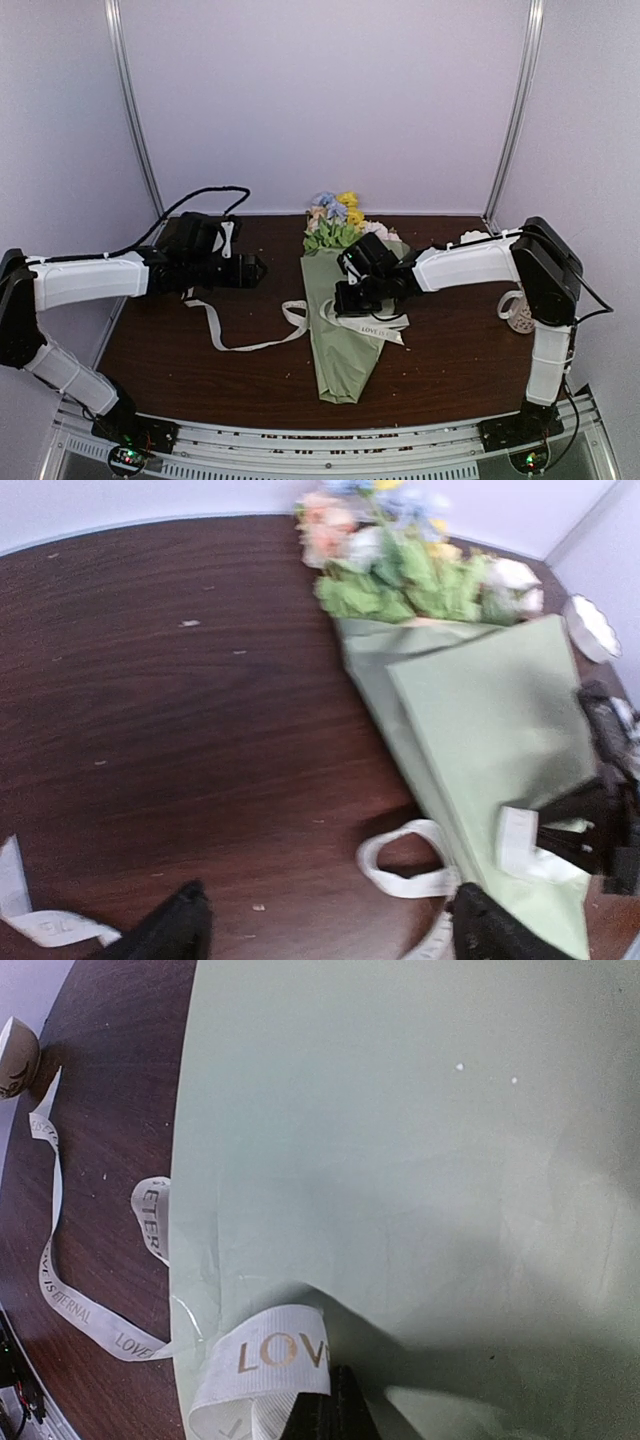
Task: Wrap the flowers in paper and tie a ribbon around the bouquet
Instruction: Place the folded bouquet at the center of the board, then pick up the ribbon from the center of the board.
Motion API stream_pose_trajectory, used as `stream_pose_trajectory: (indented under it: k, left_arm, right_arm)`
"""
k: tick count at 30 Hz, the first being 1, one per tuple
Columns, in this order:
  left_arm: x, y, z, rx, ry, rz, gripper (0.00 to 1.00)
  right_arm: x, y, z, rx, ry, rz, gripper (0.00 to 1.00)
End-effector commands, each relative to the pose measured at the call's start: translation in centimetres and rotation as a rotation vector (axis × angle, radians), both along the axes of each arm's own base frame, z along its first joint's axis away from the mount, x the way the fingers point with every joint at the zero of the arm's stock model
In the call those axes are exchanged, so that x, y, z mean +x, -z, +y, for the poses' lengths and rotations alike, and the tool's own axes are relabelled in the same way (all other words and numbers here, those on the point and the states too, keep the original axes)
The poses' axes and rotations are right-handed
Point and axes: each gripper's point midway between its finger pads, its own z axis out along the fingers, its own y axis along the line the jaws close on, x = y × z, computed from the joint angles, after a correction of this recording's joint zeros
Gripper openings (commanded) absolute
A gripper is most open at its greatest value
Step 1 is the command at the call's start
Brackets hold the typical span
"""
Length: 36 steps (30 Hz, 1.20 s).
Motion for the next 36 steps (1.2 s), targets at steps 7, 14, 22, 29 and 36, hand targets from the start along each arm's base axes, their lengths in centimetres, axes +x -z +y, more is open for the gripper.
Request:
stream_pose_trajectory:
  k: [7,14,22,29,36]
  left_arm:
    - [2.4,7.3,15.6,0.167,-0.504,0.289,0.98]
    - [2.7,10.1,17.7,0.251,-0.575,0.328,0.98]
    - [3.1,12.6,18.2,0.234,-0.581,0.388,0.98]
    - [3.8,14.5,16.5,0.169,-0.522,0.436,0.76]
    - [3.9,14.2,16.7,0.150,-0.527,0.404,0.02]
  right_arm:
    - [-0.3,0.5,-0.2,-0.036,-0.018,-0.010,0.00]
    - [-0.5,0.3,-0.4,-0.051,-0.029,-0.020,0.00]
    - [-0.6,-0.1,-0.7,-0.063,-0.029,-0.030,0.00]
    - [-0.8,0.2,-0.7,-0.065,-0.032,-0.024,0.00]
    - [-1.1,0.1,-1.0,-0.064,-0.030,-0.027,0.00]
